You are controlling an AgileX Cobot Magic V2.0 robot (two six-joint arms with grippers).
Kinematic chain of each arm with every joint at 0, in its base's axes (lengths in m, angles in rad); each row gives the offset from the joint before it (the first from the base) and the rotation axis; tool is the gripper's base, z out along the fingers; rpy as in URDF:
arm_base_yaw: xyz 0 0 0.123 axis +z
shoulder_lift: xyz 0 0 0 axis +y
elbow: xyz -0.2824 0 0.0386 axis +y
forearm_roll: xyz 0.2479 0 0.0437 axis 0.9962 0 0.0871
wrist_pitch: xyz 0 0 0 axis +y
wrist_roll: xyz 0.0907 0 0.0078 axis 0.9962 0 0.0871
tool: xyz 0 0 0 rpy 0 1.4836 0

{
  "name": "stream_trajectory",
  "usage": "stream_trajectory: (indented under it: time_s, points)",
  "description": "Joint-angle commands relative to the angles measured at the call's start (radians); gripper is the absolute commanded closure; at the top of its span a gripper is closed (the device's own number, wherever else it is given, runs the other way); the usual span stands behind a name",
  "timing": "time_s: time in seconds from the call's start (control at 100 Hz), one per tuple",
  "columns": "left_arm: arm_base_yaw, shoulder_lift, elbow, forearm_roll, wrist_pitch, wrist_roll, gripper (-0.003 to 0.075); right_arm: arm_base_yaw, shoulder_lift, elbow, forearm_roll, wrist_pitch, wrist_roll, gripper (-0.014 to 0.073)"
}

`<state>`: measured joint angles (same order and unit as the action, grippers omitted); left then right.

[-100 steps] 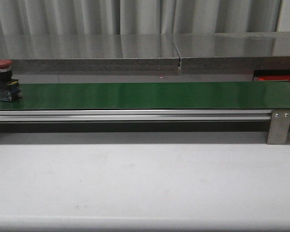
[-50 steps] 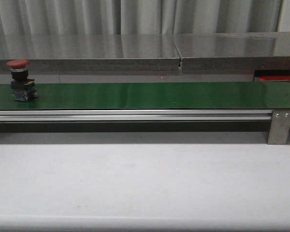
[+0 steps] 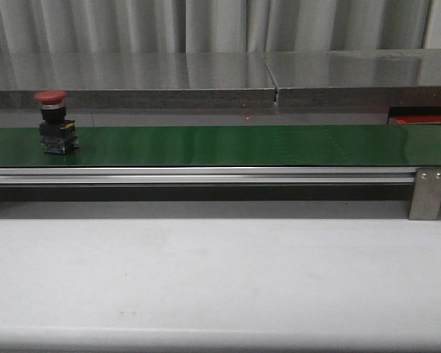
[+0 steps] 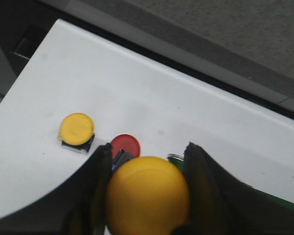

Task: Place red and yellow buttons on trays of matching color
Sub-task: 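Grasp a yellow push-button from the cluster with the left gripper, then set the yellow button on the belt start with the left gripper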

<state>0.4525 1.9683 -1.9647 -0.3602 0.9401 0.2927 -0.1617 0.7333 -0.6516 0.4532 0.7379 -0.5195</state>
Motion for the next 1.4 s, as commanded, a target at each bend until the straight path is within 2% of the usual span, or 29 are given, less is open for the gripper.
stream_trajectory:
  time_s: [0.0,0.31,0.64,0.83,0.88,0.95,1.12,1.19,1.26,1.39]
  points:
    - [-0.036,-0.105,0.000,-0.041,-0.029,0.002,0.0739,0.002,-0.007,-0.024,0.027,-0.052,-0.007,0.0711]
    - [-0.161,-0.139,0.186,-0.039,-0.104,0.006,0.0739,0.002,-0.007,-0.024,0.027,-0.052,-0.007,0.0711]
    - [-0.172,-0.139,0.383,-0.041,-0.231,0.022,0.0739,0.002,-0.007,-0.024,0.027,-0.052,-0.007,0.0711]
    - [-0.172,-0.137,0.418,-0.041,-0.273,0.028,0.0724,0.002,-0.007,-0.024,0.027,-0.052,-0.007,0.0711]
    - [-0.172,-0.137,0.418,-0.041,-0.273,0.028,0.0691,0.002,-0.007,-0.024,0.027,-0.052,-0.007,0.0711]
    - [-0.172,-0.137,0.418,-0.041,-0.273,0.028,0.0606,0.002,-0.007,-0.024,0.027,-0.052,-0.007,0.0711]
    - [-0.172,-0.137,0.418,-0.041,-0.269,0.028,0.0286,0.002,-0.007,-0.024,0.027,-0.052,-0.007,0.0711]
    - [-0.172,-0.137,0.418,-0.041,-0.269,0.028,0.0195,0.002,-0.007,-0.024,0.027,-0.052,-0.007,0.0711]
    - [-0.172,-0.137,0.418,-0.043,-0.267,0.028,0.0159,0.002,-0.007,-0.024,0.027,-0.052,-0.007,0.0711]
    - [-0.172,-0.137,0.418,-0.066,-0.267,0.032,0.0160,0.002,-0.007,-0.024,0.027,-0.052,-0.007,0.0711]
